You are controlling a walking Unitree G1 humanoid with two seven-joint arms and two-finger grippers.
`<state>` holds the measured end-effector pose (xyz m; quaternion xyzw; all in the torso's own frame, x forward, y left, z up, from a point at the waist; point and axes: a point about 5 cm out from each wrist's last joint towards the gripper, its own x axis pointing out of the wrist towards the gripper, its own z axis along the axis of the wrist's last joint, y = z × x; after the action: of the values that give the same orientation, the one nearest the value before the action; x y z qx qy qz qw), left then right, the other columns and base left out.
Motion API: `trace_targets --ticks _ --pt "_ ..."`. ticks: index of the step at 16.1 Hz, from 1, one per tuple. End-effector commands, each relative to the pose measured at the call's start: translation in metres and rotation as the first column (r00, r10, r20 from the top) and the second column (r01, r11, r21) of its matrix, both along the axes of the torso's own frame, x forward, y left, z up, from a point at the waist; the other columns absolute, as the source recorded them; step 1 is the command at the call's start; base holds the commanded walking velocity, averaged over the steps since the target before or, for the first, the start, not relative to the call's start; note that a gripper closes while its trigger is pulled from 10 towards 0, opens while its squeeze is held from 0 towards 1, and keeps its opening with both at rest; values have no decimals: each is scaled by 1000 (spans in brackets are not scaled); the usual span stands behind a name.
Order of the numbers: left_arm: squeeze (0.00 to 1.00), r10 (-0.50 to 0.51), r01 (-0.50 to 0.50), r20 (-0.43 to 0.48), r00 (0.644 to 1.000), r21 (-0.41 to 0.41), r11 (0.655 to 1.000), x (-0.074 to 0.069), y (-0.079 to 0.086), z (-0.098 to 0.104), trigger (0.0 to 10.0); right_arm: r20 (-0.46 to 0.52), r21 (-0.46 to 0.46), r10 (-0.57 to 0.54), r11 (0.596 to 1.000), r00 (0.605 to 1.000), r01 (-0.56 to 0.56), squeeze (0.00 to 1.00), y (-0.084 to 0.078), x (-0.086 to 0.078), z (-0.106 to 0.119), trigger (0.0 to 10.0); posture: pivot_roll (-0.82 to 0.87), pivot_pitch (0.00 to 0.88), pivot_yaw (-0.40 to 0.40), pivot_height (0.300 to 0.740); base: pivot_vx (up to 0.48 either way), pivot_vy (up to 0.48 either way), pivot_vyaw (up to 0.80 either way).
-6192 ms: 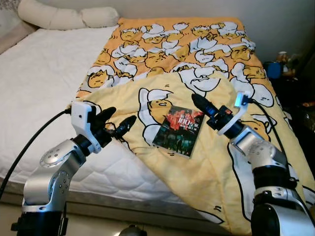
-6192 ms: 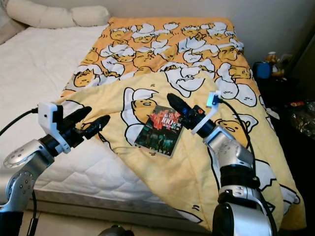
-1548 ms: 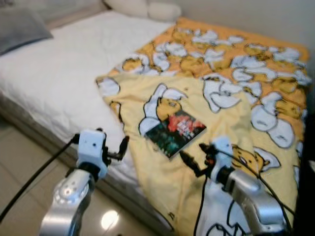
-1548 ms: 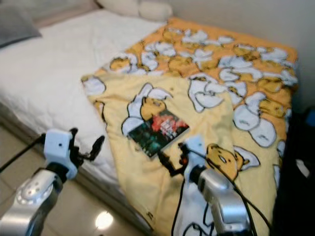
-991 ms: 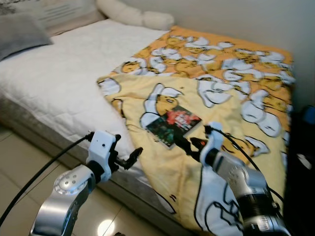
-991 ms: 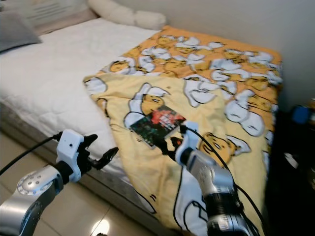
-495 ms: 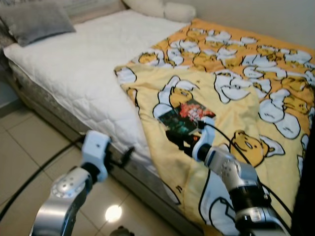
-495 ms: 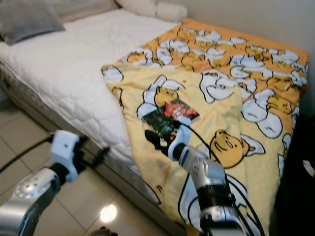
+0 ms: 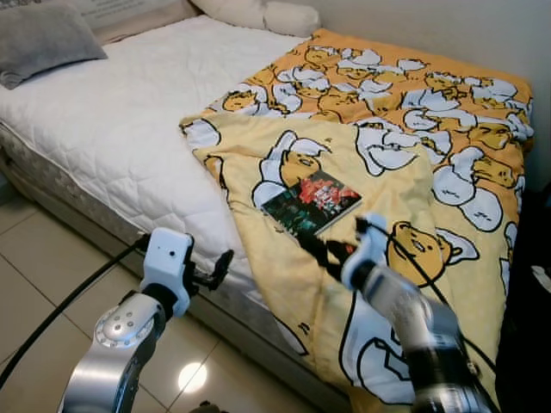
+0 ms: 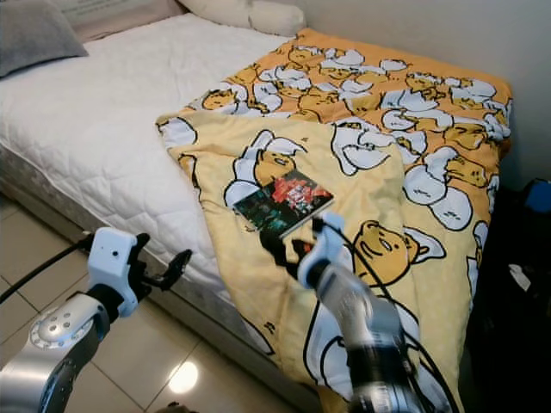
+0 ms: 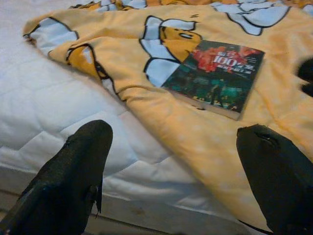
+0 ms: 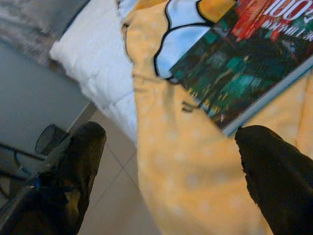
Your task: Clean up the room
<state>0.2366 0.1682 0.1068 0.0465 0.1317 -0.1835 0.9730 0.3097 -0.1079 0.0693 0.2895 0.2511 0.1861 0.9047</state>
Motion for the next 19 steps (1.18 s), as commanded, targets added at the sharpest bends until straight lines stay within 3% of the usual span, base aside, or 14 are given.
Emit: trace_targets --ticks 1,2,3,4,5,7,10,15,19 --pt "561 -52 52 13 999 -8 999 0 -4 6 10000 -20 -8 -48 999 999 47 1000 -2 7 -3 10000 -14 0 -8 740 0 0 0" --pt "357 -110 110 -2 994 -2 994 -1 -5 7 10000 -49 -2 -71 997 996 71 1000 1 15 -6 10000 -4 0 -3 740 0 0 0" --pt "329 -133 133 -13 991 4 991 -3 -5 7 10000 -60 -1 -77 997 995 77 1000 3 19 -7 10000 -2 0 1 740 0 0 0" --pt "231 -184 185 -34 982 25 982 -6 -2 6 10000 -92 -12 -106 994 990 105 1000 9 27 -8 10000 0 25 7 740 0 0 0" --pt "231 -193 194 -39 980 27 981 -7 -2 6 10000 -96 -19 -112 994 989 111 1000 10 29 -8 10000 0 25 7 740 0 0 0" --pt "12 -249 250 -50 967 28 968 -12 -2 11 10000 -117 -32 -163 987 980 160 1000 15 40 -5 10000 30 89 9 740 0 0 0" --pt "0 -270 272 -66 961 27 962 -19 0 14 10000 -114 -35 -162 987 980 159 1000 18 45 -1 10000 46 135 19 740 0 0 0" --pt "0 -288 292 -88 954 39 956 -30 7 21 10000 -125 -97 -225 972 966 214 1000 8 46 -6 10000 93 187 22 740 0 0 0" --pt "0 -290 295 -105 951 41 954 -38 10 21 10000 -109 21 -230 972 967 233 1000 13 51 3 10000 97 199 22 740 0 0 0"
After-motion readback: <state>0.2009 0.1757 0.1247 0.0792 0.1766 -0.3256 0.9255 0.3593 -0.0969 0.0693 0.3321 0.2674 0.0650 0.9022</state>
